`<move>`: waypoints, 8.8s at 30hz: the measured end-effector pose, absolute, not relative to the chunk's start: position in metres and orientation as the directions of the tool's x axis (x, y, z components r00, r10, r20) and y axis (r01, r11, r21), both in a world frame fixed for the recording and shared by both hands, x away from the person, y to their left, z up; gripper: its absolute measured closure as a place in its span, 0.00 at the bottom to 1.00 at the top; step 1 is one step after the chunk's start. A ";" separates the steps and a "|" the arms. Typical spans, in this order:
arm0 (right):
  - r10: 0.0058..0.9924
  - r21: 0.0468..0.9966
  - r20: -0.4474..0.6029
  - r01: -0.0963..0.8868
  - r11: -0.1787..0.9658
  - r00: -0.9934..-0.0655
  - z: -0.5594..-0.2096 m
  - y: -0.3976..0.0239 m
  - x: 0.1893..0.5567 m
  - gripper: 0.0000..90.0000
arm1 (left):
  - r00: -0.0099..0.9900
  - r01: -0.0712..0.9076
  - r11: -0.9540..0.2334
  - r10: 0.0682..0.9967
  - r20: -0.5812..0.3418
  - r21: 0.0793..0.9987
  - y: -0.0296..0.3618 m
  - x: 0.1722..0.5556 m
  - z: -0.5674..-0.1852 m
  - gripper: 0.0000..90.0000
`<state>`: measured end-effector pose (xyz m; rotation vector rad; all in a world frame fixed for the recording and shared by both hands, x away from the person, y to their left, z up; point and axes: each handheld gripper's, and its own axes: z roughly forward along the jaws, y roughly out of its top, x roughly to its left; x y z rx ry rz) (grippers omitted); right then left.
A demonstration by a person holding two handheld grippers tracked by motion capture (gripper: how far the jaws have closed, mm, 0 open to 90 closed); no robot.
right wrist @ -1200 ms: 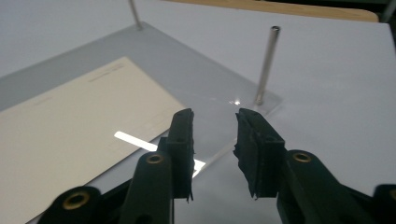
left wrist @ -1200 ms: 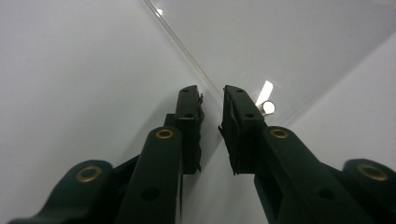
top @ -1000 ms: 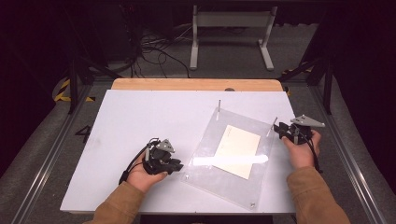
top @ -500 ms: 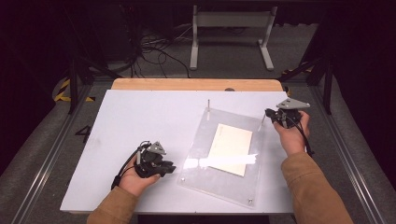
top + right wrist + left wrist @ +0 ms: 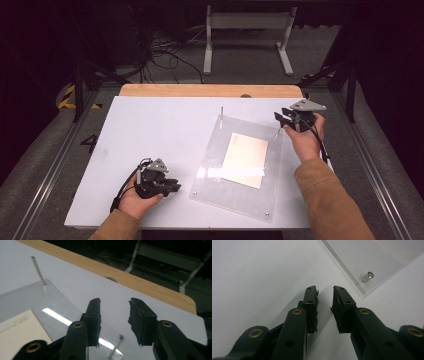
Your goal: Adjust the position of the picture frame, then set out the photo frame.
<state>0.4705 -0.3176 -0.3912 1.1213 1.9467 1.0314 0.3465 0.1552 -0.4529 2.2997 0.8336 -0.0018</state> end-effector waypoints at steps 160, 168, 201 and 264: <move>0.768 0.802 0.372 0.597 0.017 -0.522 -0.456 -0.242 0.529 0.95 | 0.849 0.083 -0.324 0.518 0.103 0.942 0.163 0.333 -0.429 0.10; 0.773 0.800 0.381 0.599 -0.001 -0.507 -0.457 -0.241 0.528 0.95 | 0.886 0.053 -0.294 0.456 0.091 0.954 0.152 0.339 -0.427 0.41; 0.667 0.915 -0.103 0.193 0.355 -0.737 -0.420 -0.292 0.373 0.51 | 0.889 0.067 -0.336 0.448 0.097 0.939 0.147 0.344 -0.414 0.52; 0.537 0.925 -0.370 -0.249 0.286 -0.759 -0.351 -0.247 0.346 0.66 | 0.846 -0.101 -0.184 0.502 0.181 0.978 0.137 0.342 -0.342 0.64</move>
